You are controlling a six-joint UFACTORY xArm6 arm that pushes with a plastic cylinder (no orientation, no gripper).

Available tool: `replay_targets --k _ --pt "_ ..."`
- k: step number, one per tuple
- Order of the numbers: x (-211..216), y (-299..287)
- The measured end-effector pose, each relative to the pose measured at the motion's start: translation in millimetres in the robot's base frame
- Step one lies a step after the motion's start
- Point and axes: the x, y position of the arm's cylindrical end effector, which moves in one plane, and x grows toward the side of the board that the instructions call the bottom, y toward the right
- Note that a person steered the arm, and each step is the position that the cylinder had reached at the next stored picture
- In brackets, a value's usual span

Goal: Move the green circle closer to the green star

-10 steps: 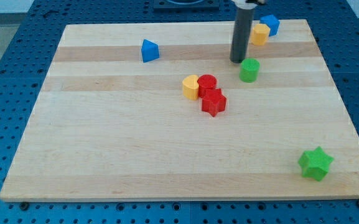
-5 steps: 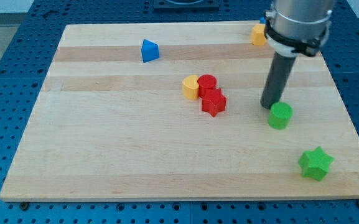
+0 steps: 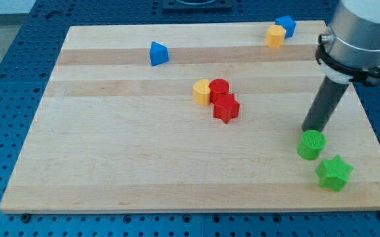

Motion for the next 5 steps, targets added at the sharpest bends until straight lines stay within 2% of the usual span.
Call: replay_targets --k 2,3,4,5 --pt "28.2 -2.6" --pt "27.1 -11.8" --pt "15.4 -40.9" --pt "-13.8 -69.3"
